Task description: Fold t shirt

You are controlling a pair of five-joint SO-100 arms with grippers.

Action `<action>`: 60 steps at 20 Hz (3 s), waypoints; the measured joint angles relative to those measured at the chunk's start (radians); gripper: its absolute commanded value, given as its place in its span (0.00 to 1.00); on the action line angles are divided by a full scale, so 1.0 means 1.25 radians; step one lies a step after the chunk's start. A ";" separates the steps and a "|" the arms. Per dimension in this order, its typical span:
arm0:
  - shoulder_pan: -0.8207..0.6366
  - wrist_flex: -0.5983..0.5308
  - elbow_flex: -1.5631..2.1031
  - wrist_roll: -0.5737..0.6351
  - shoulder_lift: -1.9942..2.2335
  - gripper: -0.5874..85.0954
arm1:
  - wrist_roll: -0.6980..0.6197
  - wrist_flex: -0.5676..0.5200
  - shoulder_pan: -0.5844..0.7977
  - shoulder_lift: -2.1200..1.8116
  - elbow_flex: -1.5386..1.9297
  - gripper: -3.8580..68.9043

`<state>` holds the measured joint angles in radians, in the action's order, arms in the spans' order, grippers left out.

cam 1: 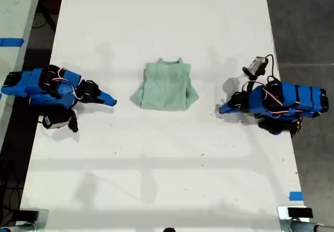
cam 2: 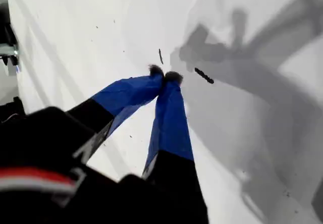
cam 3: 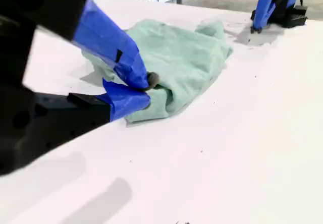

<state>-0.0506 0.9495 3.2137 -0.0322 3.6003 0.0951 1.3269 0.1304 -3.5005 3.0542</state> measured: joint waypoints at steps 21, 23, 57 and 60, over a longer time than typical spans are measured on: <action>-0.295 0.087 -0.004 0.007 0.000 0.15 | -0.133 0.031 -0.036 0.001 0.001 0.10; -0.295 0.087 -0.004 0.007 0.000 0.15 | -0.133 0.031 -0.036 0.001 0.001 0.10; -0.295 0.087 -0.004 0.007 0.000 0.15 | -0.133 0.031 -0.036 0.001 0.001 0.14; -0.295 0.087 -0.004 0.007 0.000 0.15 | -0.133 0.031 -0.036 0.001 0.001 0.14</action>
<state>-0.4188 1.0584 3.2091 -0.0230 3.6003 -0.0706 1.3652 0.0859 -3.4990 3.0557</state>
